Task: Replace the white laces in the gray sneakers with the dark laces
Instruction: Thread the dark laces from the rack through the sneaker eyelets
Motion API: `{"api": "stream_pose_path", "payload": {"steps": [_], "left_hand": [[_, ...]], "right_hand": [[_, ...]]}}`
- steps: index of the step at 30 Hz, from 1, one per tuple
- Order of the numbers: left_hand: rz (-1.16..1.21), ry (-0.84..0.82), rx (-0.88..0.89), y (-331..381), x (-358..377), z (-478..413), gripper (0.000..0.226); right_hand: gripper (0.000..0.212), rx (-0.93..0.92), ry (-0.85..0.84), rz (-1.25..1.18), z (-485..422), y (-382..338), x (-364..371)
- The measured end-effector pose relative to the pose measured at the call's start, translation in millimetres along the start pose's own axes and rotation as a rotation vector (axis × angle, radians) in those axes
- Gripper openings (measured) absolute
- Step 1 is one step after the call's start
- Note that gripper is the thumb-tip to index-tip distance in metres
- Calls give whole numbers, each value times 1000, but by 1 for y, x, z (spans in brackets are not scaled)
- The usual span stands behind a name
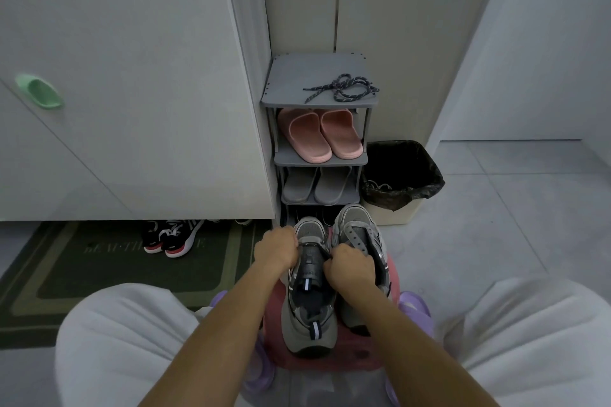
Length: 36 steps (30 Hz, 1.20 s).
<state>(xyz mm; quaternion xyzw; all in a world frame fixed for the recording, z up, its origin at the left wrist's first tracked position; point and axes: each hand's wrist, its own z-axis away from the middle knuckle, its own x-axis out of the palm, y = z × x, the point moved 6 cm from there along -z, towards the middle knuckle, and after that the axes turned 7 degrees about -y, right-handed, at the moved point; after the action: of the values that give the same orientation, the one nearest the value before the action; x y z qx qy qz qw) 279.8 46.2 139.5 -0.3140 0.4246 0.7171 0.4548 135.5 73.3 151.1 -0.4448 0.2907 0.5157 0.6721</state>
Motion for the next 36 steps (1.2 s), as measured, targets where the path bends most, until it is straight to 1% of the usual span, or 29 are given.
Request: {"api": "stream_pose_path", "payload": {"steps": [3, 6, 11, 14, 16, 17, 19, 20, 24, 26, 28, 30, 33, 36], "left_hand": [[-130, 58, -8, -10, -9, 0, 22], [-102, 74, -56, -32, -16, -1, 19], [-109, 52, -130, -65, -23, 6, 18], [-78, -22, -170, -78, -18, 8, 19], [-43, -82, -150, -76, -11, 8, 20], [-25, -105, -127, -72, -9, 8, 19], [33, -130, -75, -62, -5, 7, 17], [78, -133, -51, -58, -5, 6, 16], [235, -95, 38, -39, -12, 0, 21], [293, -80, 79, -28, -15, -3, 22], [360, -49, 97, -22, -21, -6, 21], [402, -24, 93, -21, -25, -9, 20], [423, -19, 93, -21, -30, -15, 19], [422, -36, 92, -21, -33, -19, 20]], "right_hand": [[25, 9, -15, -6, -1, 0, 0], [25, 3, -9, -7, 0, 1, 0], [24, -6, 0, -15, 1, 0, -1], [25, -18, -16, 13, 2, -1, -1], [32, -17, -81, 44, 0, -4, 0], [42, 0, -125, 22, -3, -4, -1], [61, 30, -211, -83, -11, -4, -5], [62, 30, -220, -123, -16, -5, -11], [30, 22, -163, -159, -35, -12, -34], [22, 47, -185, -150, -45, -15, -34], [24, 96, -230, -186, -52, -19, -29], [25, 128, -247, -291, -61, -22, -22], [27, 198, -192, -448, -70, -24, -14], [39, 221, -142, -549, -74, -31, -11]]}}
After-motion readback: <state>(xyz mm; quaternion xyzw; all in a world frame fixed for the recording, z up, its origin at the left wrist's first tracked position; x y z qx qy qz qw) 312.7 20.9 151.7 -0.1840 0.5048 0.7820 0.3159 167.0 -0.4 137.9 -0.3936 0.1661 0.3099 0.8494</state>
